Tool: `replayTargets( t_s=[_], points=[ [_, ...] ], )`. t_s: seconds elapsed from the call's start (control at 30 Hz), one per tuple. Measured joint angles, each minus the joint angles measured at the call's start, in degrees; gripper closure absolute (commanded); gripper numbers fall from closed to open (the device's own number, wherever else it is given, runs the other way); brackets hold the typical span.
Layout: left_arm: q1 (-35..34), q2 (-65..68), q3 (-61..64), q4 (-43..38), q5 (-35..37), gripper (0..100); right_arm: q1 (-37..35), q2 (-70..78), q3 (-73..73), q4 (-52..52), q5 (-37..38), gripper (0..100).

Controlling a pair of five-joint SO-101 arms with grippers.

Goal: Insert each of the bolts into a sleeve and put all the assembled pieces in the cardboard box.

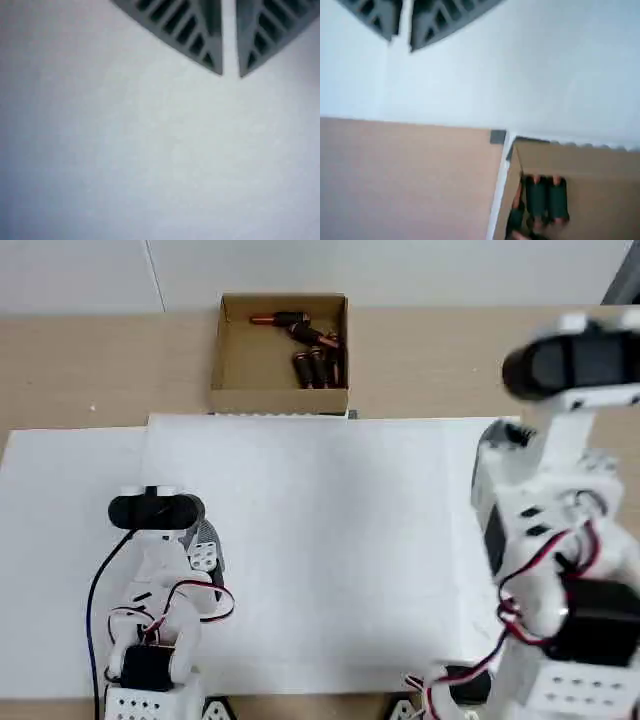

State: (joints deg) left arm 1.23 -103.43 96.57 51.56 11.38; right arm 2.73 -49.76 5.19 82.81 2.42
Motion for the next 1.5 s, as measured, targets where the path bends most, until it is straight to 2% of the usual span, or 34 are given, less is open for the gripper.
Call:
replayTargets(
  t_s=[0.33, 0.67, 0.93, 1.17, 1.5],
  points=[
    [0.0, 0.0, 0.0, 0.0, 0.0, 99, 0.0, -26.9, 43.4, -15.3, -1.1, 99.6],
    [0.0, 0.0, 0.0, 0.0, 0.0, 99, 0.1, -50.0, 72.4, -19.3, -1.1, 99.6],
    [0.0, 0.0, 0.0, 0.0, 0.0, 99, 4.7, -53.1, 83.5, -24.3, -1.1, 99.6],
    [0.0, 0.0, 0.0, 0.0, 0.0, 99, 4.7, -53.4, 90.1, -25.8, -1.1, 99.5],
    [0.0, 0.0, 0.0, 0.0, 0.0, 99, 5.3, -53.4, 90.3, -27.1, -1.1, 99.5]
  ],
)
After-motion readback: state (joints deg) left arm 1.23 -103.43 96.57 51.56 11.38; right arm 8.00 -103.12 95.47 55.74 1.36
